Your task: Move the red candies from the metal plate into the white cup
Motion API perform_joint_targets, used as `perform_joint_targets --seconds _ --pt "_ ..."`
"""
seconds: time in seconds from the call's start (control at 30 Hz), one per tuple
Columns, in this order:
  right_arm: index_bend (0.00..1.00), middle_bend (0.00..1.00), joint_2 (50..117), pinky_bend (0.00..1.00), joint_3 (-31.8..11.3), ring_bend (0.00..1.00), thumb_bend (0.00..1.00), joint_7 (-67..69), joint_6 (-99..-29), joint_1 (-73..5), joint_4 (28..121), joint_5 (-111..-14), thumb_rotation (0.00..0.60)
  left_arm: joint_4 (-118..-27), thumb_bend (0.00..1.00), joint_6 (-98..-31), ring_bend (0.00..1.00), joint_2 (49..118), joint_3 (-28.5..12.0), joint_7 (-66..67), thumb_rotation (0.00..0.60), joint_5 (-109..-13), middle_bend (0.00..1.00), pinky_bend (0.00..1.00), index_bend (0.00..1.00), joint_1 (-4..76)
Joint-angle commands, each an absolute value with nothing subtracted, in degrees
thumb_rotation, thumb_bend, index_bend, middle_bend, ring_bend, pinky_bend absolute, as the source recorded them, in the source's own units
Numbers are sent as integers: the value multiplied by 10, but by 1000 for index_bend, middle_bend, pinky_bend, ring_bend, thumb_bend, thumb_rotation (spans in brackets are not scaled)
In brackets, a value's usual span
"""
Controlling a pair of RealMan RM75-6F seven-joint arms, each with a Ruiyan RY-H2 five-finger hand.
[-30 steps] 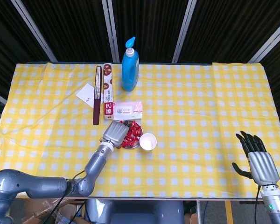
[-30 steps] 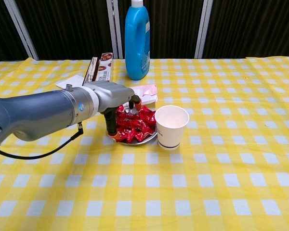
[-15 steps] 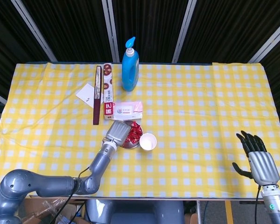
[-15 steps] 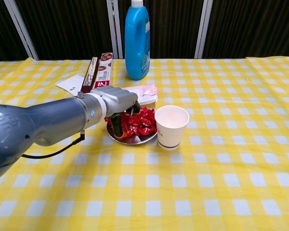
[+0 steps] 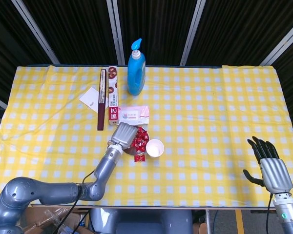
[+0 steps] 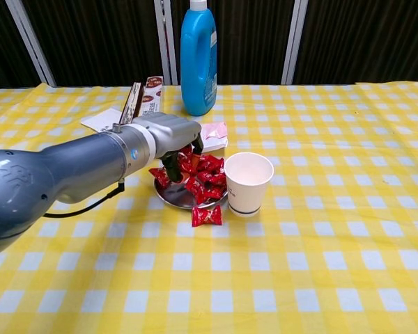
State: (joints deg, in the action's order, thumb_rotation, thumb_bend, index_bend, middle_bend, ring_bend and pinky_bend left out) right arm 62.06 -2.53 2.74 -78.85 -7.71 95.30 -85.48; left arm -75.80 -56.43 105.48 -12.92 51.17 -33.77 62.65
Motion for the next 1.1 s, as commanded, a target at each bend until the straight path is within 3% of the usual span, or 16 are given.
perform_joint_targets --seconds 0.03,0.63,1.1 --pt "0 0 621 0 -25 0 356 27 -789 -77 953 -855 600 -780 455 -575 865 1038 -135 511 600 -343 570 925 536 626" --pt "0 0 622 0 -27 0 356 27 -794 -76 953 -856 600 -946 455 -627 865 959 -174 545 600 -346 570 925 534 651" --pt "0 0 621 0 -26 0 356 31 -794 -76 952 -857 600 -889 455 -623 865 1037 -195 535 600 -332 572 925 535 706"
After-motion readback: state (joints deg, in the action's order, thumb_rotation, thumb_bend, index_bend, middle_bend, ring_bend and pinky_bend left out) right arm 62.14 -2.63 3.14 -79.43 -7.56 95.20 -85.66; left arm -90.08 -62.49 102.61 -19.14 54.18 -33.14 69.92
